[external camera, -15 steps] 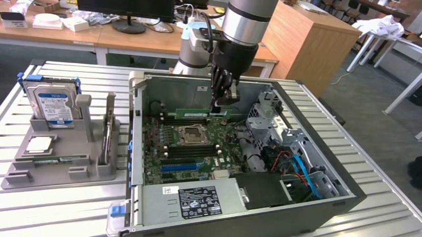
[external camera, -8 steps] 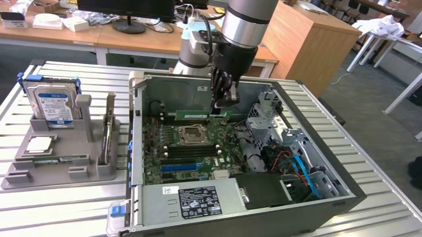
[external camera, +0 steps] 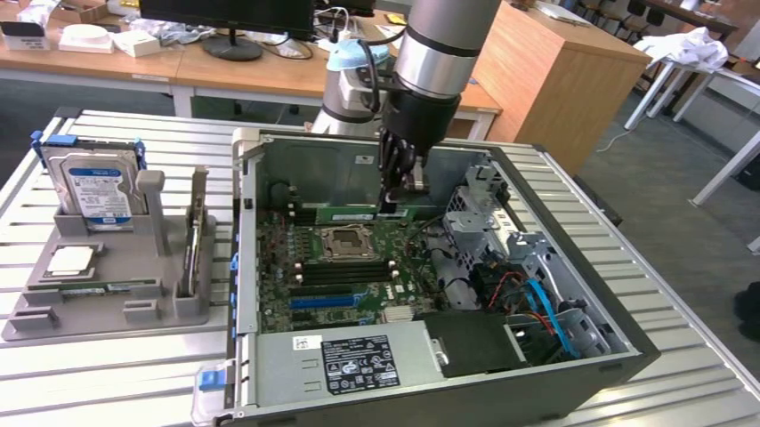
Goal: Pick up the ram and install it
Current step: 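Insert the ram into the slot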
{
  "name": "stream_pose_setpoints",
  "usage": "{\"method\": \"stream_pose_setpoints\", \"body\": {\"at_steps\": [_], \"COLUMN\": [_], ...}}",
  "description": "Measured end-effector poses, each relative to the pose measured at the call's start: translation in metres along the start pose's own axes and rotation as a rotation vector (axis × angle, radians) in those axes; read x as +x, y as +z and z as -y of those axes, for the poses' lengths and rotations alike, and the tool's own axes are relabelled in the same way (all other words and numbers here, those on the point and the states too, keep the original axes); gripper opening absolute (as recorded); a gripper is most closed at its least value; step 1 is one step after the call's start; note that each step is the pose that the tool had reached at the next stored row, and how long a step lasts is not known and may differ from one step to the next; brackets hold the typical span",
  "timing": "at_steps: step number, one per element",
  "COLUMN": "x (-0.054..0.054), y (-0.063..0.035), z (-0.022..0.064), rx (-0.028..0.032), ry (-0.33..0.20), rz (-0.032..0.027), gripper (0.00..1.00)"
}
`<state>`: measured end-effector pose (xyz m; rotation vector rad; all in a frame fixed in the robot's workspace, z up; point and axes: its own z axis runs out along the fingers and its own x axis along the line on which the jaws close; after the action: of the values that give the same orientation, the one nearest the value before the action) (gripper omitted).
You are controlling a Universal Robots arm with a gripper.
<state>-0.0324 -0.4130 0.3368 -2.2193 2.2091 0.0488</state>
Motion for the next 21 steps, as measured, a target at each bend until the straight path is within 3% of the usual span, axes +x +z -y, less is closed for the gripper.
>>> {"method": "stream_pose_setpoints", "body": {"at_steps": [5, 10, 16, 21], "x": [0.0002, 0.0002, 0.0003, 0.0002], "y": [0.0065, 0.0074, 0.0085, 0.0100], "z": [-0.0001, -0.0001, -0.0001, -0.0012], "rx": [0.0060, 0.0064, 0.0062, 0.0062], "ry": [0.000, 0.000, 0.000, 0.000], "rz": [0.0000, -0.0008, -0.0186, -0.0196], "gripper": [0.11, 0.11, 0.11, 0.11]}}
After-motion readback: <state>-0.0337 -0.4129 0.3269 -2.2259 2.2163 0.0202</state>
